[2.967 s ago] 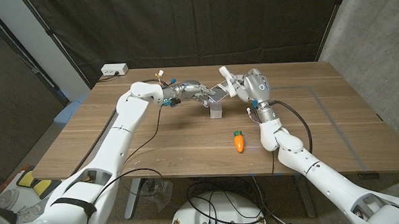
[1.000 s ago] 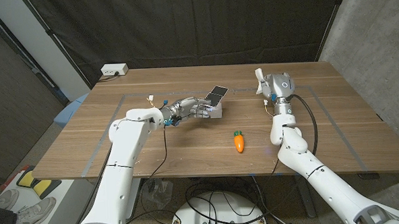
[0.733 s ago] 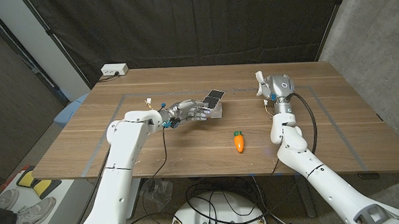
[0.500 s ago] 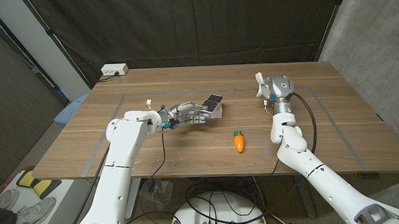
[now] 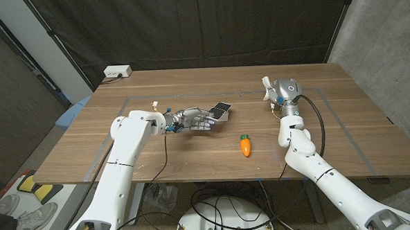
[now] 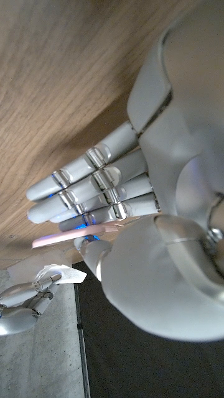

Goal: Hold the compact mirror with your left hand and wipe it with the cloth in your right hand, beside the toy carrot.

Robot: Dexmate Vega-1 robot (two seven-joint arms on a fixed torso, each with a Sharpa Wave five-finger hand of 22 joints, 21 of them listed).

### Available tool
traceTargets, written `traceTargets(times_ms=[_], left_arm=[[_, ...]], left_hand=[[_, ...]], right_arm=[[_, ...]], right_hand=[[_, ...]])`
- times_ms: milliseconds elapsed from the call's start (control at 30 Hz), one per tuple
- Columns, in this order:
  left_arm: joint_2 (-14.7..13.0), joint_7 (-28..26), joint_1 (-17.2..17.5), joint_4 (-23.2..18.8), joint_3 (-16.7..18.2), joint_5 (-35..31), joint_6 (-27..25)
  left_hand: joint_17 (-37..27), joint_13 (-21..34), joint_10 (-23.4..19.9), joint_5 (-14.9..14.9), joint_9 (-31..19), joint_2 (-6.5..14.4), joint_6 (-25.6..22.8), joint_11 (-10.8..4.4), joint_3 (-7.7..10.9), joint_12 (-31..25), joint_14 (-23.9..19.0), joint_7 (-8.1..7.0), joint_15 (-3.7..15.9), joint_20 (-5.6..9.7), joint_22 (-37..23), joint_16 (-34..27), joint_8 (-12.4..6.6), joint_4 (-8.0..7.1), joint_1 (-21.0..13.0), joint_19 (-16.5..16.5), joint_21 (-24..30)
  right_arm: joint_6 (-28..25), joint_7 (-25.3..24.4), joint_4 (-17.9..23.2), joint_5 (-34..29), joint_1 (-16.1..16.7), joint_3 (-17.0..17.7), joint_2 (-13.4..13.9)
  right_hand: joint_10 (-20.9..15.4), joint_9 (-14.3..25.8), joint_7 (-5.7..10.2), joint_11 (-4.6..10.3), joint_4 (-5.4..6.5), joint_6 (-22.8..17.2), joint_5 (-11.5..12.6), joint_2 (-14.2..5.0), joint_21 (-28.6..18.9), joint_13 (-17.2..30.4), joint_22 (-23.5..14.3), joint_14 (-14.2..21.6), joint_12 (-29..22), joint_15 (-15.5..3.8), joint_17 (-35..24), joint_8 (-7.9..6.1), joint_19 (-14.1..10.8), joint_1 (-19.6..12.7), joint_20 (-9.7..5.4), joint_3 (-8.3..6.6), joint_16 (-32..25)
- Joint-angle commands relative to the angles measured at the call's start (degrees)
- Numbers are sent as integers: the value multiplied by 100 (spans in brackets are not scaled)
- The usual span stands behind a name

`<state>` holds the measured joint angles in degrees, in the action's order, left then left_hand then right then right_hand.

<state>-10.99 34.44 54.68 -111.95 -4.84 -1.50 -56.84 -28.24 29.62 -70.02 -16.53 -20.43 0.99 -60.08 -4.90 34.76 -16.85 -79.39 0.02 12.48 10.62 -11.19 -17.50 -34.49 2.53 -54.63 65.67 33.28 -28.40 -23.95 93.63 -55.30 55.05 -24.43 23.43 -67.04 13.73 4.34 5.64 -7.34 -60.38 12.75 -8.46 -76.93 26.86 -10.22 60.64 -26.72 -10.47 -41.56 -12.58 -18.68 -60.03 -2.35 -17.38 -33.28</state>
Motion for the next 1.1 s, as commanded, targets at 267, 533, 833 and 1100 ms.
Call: traceTargets(times_ms=[267, 533, 833, 1100], left_arm=[[-227, 231, -294, 302, -184, -158, -122], [-399, 488, -401, 443, -291, -156, 10], [-639, 885, -531, 649, -436, -108, 423], [-691, 1134, -575, 771, -418, -3, 707]], left_hand=[[192, -147, 140, 296, 159, 136, 257, -128, 368, 265, 272, 78, 31, -88, 4, 248, 176, 32, 38, -208, 54], [698, -564, 1102, 688, 538, 25, 1208, -97, 326, 678, 747, 114, 21, -179, 46, 646, 922, -62, 265, -408, 108], [1308, -1036, 2267, 641, 828, -419, 1984, 40, 110, 696, 1819, 176, -11, -329, 73, 739, 1715, -206, 660, -646, 43], [1515, -1365, 3032, 621, 890, -871, 2834, 250, -300, 711, 2737, 288, -190, -557, 84, 724, 2266, -399, 1176, -978, -134]], right_arm=[[-469, 1985, 324, -141, -204, -223, 265], [-513, 1974, 348, -172, -178, -206, 227], [-475, 1945, 328, -153, -174, -187, 214], [-391, 1935, 312, -61, -164, -149, 223]], right_hand=[[772, -77, 188, -147, 298, 558, -121, -60, 206, -535, 34, -560, 845, -241, 819, 144, 200, 405, -453, -68, 926], [926, -122, 174, -161, 383, 748, -156, 8, 256, -626, 29, -672, 1003, -225, 934, 172, 231, 596, -395, -42, 1083], [1203, -179, 153, -138, 436, 904, -153, 71, 305, -681, 27, -786, 1185, -219, 1046, 178, 252, 765, -339, -32, 1234], [1231, -196, 130, -163, 469, 961, -154, 118, 328, -688, 27, -788, 1214, -203, 1068, 179, 266, 863, -309, -5, 1258]])
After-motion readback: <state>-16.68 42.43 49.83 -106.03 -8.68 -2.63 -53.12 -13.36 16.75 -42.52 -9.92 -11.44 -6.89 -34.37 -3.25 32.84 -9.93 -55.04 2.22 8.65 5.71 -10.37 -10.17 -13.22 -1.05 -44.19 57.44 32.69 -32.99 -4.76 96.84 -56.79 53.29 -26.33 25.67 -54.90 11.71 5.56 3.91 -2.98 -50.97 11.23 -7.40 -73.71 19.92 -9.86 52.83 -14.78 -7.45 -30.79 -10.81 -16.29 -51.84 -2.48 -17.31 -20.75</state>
